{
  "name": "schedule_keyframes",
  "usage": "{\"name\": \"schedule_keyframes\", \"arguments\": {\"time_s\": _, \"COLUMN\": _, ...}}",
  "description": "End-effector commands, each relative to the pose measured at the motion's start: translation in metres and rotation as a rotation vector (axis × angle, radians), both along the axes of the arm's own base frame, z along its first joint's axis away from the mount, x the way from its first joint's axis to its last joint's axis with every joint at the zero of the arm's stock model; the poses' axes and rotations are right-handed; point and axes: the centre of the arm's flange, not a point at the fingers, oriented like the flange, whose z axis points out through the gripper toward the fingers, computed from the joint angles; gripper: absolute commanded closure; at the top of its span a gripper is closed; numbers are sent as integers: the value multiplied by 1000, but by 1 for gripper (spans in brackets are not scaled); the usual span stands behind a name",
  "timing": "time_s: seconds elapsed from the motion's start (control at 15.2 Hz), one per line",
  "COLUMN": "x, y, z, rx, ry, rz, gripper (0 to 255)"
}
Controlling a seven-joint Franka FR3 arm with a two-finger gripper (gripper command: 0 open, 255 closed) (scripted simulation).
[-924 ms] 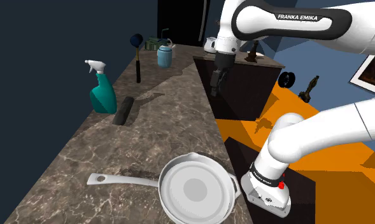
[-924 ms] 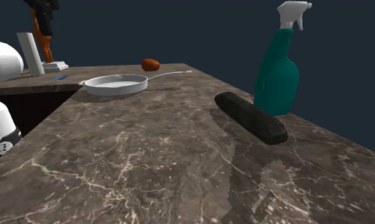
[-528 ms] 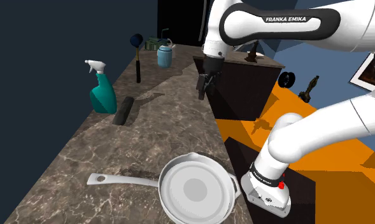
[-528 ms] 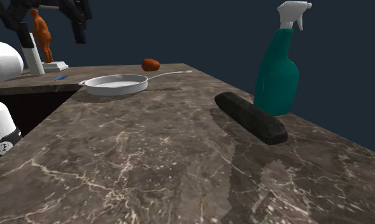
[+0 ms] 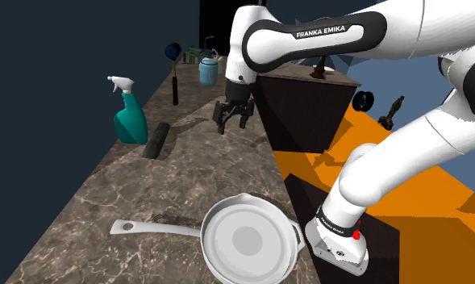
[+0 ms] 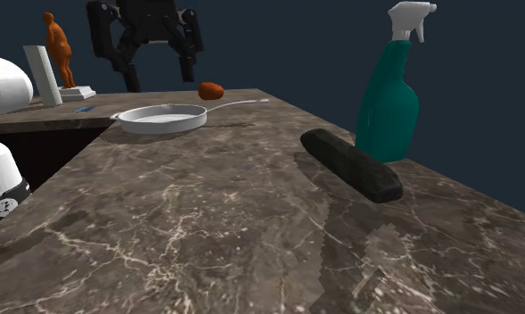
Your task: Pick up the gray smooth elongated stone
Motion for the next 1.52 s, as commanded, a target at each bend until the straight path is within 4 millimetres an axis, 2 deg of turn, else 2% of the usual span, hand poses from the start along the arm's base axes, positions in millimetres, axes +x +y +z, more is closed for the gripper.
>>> {"name": "schedule_keyframes", "arguments": {"time_s": 0.0, "x": 17, "y": 21, "z": -9, "rx": 4, "ry": -6, "rz": -55, "gripper": 0}}
{"name": "schedule_keyframes", "arguments": {"time_s": 0.66, "x": 115, "y": 89, "z": -45, "rx": 15, "ry": -31, "rz": -308, "gripper": 0}}
{"name": "schedule_keyframes", "arguments": {"time_s": 1.25, "x": 217, "y": 129, "z": -74, "rx": 25, "ry": -54, "rz": -537, "gripper": 0}}
{"name": "schedule_keyframes", "arguments": {"time_s": 1.45, "x": 222, "y": 130, "z": -86, "rx": 26, "ry": -55, "rz": -546, "gripper": 0}}
